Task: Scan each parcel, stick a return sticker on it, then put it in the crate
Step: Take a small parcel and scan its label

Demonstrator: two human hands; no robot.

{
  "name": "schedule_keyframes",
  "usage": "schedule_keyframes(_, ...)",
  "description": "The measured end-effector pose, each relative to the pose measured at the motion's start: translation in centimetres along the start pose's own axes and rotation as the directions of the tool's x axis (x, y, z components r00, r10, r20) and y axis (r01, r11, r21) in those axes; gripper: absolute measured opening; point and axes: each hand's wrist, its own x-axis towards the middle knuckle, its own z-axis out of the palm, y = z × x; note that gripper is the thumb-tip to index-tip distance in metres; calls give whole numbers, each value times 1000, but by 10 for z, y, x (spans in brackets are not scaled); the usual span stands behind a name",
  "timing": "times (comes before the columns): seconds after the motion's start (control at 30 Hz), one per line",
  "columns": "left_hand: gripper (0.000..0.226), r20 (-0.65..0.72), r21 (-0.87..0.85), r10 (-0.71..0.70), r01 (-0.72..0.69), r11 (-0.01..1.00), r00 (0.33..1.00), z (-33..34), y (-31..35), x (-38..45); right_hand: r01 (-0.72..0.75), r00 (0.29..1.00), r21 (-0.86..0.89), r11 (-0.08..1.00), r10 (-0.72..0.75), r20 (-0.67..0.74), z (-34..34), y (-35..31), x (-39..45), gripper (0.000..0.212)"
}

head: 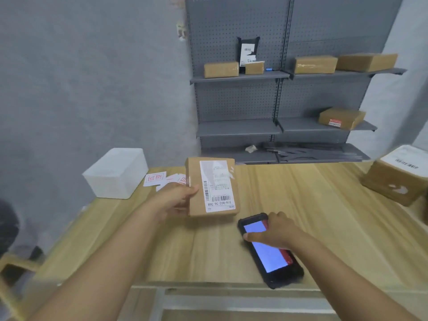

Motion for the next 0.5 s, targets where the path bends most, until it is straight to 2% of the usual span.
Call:
schedule_keyframes(0.17, 14, 33, 5, -17, 17, 1000, 999, -15, -22, 3, -85, 996, -60, 995, 83, -44, 16, -4, -21, 104)
schedule_keyframes(0.37, 15, 16, -59, 11, -10, 998, 1000, -9, -35, 2, -193, 960, -50, 980, 178, -218, 33, -5, -46, 84)
schedule_keyframes(0.43, 7, -26, -100, 37, -40, 994, 999, -7, -37, 1, -179, 957, -27, 983, 168, -235, 35, -4, -52, 77)
schedule_keyframes(0.5, 8, -75, -145, 54, -65, 987, 996, -5, -39, -1, -117, 966, 12, 993, 117, -230, 33, -4, -57, 71)
